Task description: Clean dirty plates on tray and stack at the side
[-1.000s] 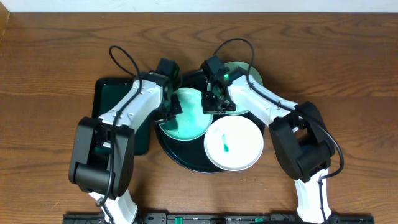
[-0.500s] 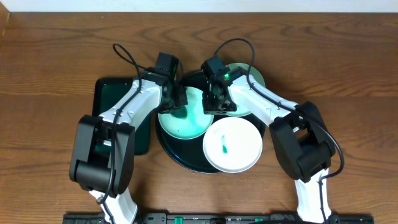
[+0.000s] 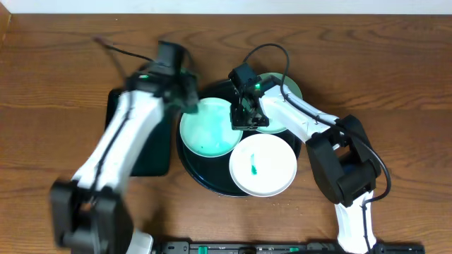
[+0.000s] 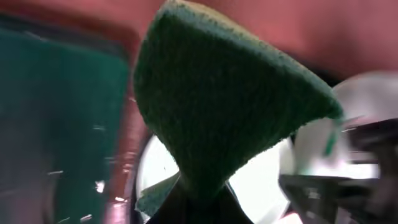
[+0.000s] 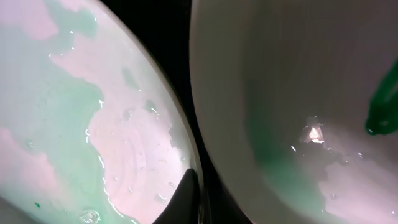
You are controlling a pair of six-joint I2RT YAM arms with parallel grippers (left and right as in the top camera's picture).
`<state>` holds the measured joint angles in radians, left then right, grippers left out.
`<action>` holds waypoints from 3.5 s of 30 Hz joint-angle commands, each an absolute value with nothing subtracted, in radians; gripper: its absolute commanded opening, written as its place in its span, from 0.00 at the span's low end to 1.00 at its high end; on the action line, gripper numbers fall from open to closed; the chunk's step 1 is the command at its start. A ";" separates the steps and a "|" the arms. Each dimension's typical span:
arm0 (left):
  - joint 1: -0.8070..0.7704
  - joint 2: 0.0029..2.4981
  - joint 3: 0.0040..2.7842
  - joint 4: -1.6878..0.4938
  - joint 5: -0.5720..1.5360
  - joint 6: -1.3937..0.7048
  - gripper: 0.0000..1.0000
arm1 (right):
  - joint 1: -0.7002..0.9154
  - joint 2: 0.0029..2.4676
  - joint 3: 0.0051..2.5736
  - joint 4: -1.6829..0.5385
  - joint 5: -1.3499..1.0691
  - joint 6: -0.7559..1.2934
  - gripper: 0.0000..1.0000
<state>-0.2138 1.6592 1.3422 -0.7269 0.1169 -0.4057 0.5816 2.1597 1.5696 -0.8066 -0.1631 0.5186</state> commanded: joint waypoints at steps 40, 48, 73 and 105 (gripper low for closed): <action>0.117 1.453 1.360 -0.957 0.092 -0.348 0.07 | 1.103 1.850 1.588 -0.838 1.380 0.291 0.01; 0.117 1.453 1.358 -0.968 0.092 -0.348 0.07 | 0.917 1.851 1.588 -0.850 0.610 0.367 0.01; 0.117 1.454 1.357 -0.979 0.092 -0.348 0.07 | 0.665 2.041 1.528 -0.804 -0.035 0.357 0.24; 0.066 1.510 1.356 -0.976 0.093 -0.348 0.07 | 0.554 2.201 1.672 -0.677 -0.305 -0.254 0.27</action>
<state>0.0681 1.5120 1.3647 -0.9733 0.0982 -0.3645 0.5499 2.1944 1.6417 -0.6739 -0.2825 -0.2436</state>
